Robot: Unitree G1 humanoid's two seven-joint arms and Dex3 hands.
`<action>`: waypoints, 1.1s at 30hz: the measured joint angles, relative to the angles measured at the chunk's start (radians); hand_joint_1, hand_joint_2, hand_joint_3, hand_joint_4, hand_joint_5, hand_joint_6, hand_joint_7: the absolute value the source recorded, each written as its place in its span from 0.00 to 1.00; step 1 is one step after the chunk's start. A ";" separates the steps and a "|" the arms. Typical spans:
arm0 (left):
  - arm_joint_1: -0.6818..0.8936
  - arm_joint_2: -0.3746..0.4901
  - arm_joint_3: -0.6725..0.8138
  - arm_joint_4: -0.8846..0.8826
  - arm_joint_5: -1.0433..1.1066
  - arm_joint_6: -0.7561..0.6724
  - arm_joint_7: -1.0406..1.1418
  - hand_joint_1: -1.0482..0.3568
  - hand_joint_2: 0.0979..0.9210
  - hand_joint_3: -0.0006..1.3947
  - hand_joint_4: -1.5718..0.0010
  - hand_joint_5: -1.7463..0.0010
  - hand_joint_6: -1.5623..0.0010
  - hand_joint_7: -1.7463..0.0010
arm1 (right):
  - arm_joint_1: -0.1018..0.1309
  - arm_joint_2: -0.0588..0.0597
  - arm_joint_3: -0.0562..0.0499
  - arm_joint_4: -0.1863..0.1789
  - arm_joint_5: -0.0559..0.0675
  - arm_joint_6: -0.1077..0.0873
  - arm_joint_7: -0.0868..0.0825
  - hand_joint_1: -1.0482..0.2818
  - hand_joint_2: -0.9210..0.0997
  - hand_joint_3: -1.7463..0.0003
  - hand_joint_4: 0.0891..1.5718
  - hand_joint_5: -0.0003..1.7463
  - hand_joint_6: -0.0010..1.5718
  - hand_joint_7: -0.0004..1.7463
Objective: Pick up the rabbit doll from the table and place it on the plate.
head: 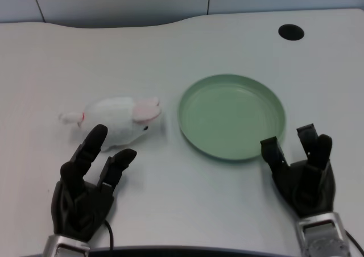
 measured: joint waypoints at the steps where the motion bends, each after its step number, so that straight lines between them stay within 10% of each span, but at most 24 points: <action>1: 0.001 0.000 0.000 -0.001 0.000 0.002 0.000 0.15 1.00 0.22 0.80 0.28 0.52 1.00 | 0.000 0.001 0.000 0.000 -0.001 -0.002 0.000 0.43 0.00 0.89 0.46 1.00 0.37 1.00; 25: -0.005 0.003 0.000 0.010 -0.003 0.003 -0.004 0.15 1.00 0.22 0.80 0.27 0.51 0.99 | -0.005 0.000 -0.004 0.009 -0.006 -0.007 0.001 0.43 0.00 0.87 0.45 1.00 0.36 1.00; 33: 0.000 0.057 -0.024 -0.010 0.114 -0.261 0.022 0.21 1.00 0.07 0.62 0.55 0.48 0.99 | -0.017 0.001 -0.004 0.023 -0.007 -0.017 -0.001 0.43 0.00 0.89 0.46 1.00 0.37 1.00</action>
